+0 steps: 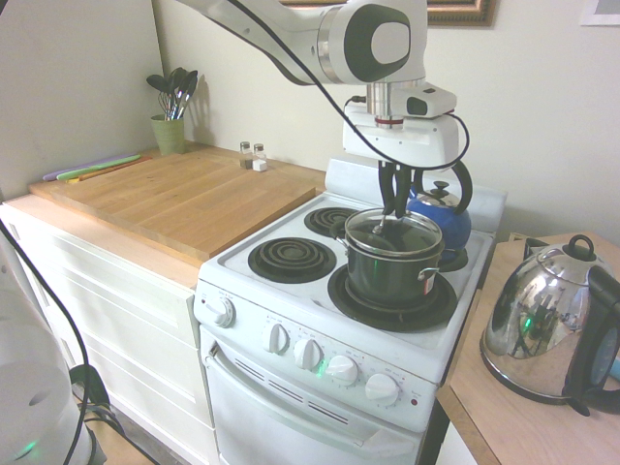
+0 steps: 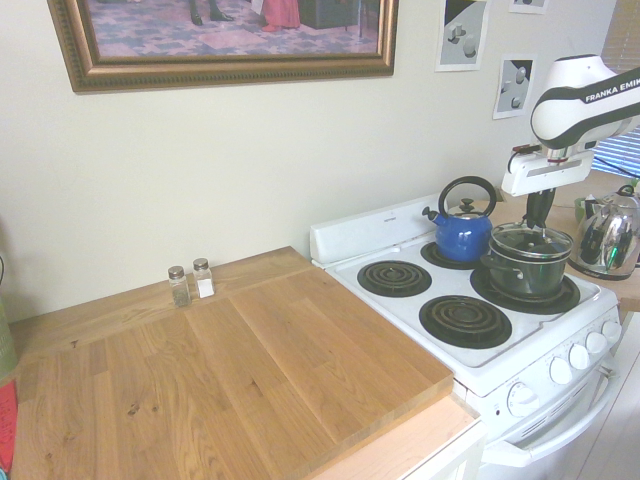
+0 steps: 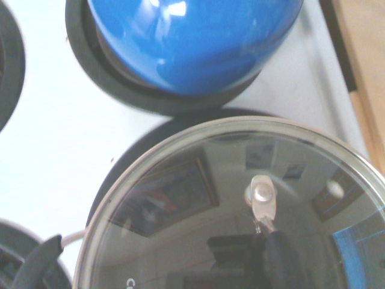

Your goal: Cover the lid of the pot

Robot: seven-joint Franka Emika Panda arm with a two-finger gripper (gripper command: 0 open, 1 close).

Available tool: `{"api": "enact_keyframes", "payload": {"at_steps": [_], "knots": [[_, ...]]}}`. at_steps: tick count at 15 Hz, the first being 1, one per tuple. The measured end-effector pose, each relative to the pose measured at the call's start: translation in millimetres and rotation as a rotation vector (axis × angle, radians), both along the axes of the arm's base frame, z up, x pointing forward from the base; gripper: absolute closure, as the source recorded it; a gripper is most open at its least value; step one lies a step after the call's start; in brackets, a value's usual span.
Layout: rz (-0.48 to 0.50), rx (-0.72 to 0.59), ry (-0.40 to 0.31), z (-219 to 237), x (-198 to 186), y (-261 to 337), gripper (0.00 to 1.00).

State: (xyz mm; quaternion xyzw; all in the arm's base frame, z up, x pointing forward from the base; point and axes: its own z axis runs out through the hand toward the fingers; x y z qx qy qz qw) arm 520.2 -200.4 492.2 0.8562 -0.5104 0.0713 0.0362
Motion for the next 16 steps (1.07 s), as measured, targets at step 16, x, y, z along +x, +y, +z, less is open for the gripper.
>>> {"api": "enact_keyframes", "payload": {"at_steps": [16], "knots": [[0.033,-0.023,0.046,-18.5,2.8,8.0,1.0]]}}
